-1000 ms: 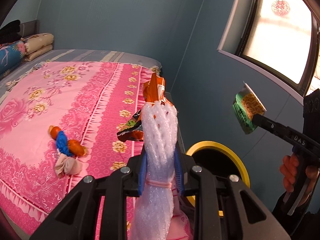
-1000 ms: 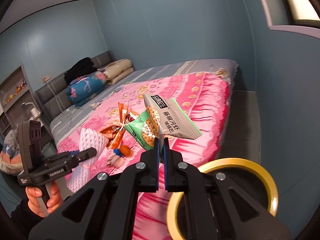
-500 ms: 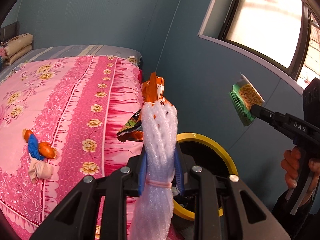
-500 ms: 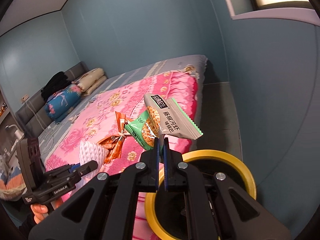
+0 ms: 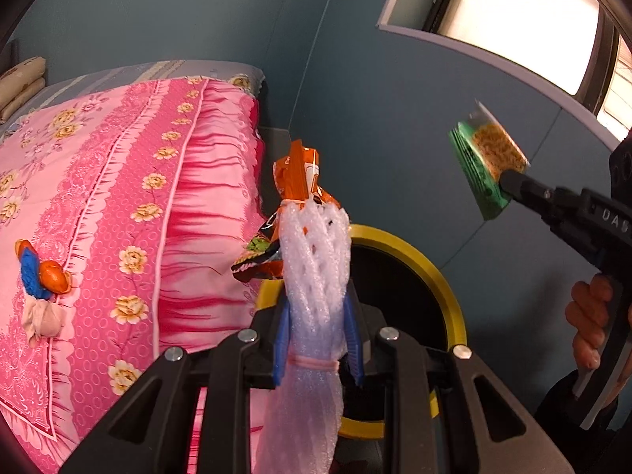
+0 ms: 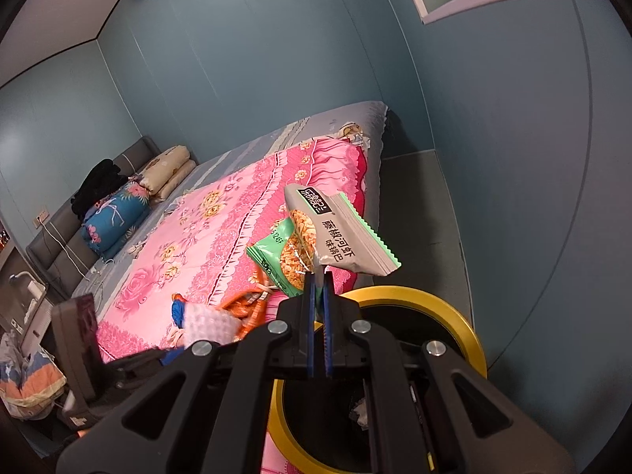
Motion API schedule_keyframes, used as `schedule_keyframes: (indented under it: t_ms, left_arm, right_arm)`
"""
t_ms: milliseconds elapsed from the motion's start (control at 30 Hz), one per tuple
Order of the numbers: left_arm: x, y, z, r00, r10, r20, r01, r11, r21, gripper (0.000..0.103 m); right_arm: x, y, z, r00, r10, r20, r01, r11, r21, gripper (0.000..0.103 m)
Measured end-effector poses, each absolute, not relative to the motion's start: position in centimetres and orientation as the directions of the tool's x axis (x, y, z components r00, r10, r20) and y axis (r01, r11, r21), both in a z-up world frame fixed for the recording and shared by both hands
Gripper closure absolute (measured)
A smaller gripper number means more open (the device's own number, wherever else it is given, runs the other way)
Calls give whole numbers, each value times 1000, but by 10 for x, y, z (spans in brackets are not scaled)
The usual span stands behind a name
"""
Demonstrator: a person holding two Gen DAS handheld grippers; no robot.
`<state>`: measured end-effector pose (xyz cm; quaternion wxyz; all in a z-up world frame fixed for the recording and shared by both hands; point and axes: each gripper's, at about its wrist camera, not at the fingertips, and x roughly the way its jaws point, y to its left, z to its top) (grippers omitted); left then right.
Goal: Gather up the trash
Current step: 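Carry the foam net and snack packet with both tools over the yellow bin, then open both tools to drop the foam net and snack packet into the bin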
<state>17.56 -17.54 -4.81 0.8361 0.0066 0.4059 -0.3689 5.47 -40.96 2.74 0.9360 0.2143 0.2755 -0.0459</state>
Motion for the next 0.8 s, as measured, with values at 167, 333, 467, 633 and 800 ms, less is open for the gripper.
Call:
schedule_keyframes:
  t_ms: [167, 333, 467, 633, 800]
  left_arm:
    - [165, -197, -54, 355, -626, -694, 646, 701, -302, 80]
    - [159, -209, -54, 340, -633, -695, 665, 685, -299, 80]
    - [156, -208, -54, 327, -650, -686, 667, 673, -320, 73]
    - [156, -195, -53, 355, -651, -670, 640, 692, -333, 42]
    - [164, -183, -50, 378, -647, -663, 609, 713, -348, 32]
  right_arm:
    - [50, -416, 27, 850, 40, -525, 198, 900, 389, 99]
    - [51, -419, 25, 849, 50, -526, 197, 894, 403, 98]
    - [51, -420, 25, 849, 52, -526, 198, 892, 407, 95]
    - [49, -424, 27, 852, 35, -523, 220, 882, 418, 90]
    - [43, -423, 30, 865, 11, -502, 232, 878, 419, 65]
